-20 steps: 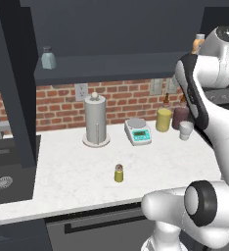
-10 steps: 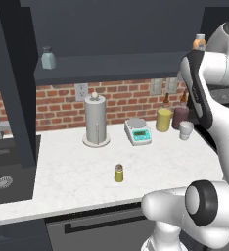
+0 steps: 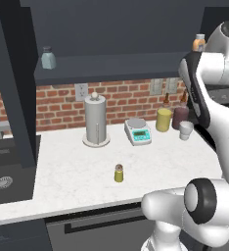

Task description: Put the shaker and condiment bottle from the counter next to their counterparts in the cabinet.

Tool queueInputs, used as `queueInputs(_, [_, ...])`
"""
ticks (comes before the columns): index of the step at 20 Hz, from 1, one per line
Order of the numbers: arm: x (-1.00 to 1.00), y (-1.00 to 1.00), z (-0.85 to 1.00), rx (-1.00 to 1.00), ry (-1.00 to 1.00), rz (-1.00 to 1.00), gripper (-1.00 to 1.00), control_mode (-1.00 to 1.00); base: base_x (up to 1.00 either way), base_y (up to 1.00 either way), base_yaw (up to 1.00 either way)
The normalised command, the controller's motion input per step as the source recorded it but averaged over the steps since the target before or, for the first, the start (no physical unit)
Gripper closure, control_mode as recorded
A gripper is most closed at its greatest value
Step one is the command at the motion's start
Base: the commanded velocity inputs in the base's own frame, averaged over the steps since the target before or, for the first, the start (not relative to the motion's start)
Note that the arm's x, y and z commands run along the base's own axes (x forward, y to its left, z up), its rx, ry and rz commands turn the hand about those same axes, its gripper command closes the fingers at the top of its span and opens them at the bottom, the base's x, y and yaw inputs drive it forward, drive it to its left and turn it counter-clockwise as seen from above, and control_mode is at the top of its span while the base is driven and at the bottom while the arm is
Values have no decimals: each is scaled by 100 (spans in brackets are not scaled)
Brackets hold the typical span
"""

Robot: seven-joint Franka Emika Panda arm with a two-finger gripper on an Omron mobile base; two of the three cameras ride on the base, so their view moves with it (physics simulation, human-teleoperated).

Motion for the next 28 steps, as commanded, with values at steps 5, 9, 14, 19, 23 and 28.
queueInputs(5, [27, -12, 20, 0, 0, -9, 100, -100, 0, 0, 0])
queueInputs(9, [22, -3, 32, 0, 0, -7, 100, -100, 0, 0, 0])
queueInputs(14, [22, 0, 21, 1, 1, -3, 100, -100, 0, 0, 0])
queueInputs(19, [18, -7, 3, 3, 3, 0, 100, -100, 0, 0, 0])
queueInputs(23, [27, -22, -1, 6, 0, 0, 100, -100, 0, 0, 0])
queueInputs(28, [32, -23, -9, 0, -1, 0, 100, -100, 0, 0, 0])
